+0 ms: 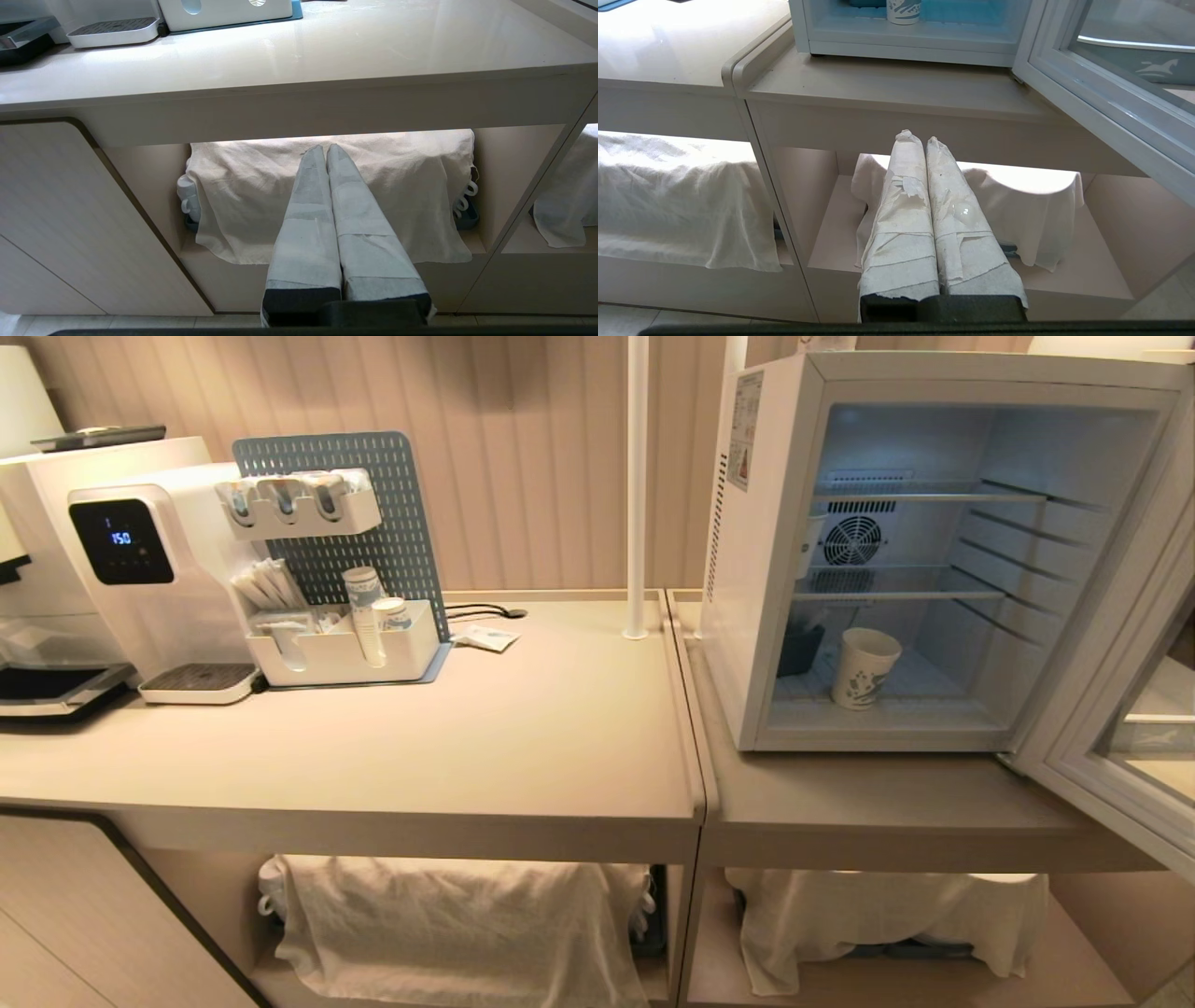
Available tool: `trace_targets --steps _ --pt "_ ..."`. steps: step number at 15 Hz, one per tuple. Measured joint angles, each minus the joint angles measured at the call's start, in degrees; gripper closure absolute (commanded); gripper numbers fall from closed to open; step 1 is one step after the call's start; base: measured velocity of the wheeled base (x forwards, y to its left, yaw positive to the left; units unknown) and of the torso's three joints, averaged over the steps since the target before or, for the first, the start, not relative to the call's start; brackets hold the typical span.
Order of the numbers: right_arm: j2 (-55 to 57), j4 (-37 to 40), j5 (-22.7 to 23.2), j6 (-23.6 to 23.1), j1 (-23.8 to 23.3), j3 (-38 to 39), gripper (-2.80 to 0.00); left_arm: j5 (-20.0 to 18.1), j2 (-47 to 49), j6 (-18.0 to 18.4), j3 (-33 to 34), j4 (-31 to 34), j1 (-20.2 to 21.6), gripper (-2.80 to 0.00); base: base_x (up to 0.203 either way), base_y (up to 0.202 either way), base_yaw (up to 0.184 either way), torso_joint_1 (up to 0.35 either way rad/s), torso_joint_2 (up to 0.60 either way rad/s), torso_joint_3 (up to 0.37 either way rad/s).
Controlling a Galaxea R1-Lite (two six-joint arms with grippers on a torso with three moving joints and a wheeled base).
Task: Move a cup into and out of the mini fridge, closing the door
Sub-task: Put the yoghurt in the freezer
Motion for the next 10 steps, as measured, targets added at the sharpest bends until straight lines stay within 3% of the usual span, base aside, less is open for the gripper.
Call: trace_targets --steps 10 --pt "0.0 0.0 -0.1 0.2 0.0 0.0 0.0 0.0 0.0 0.6 0.0 0.4 0.0 0.0 0.0 0.0 0.0 0.001 -0.01 -0.005"
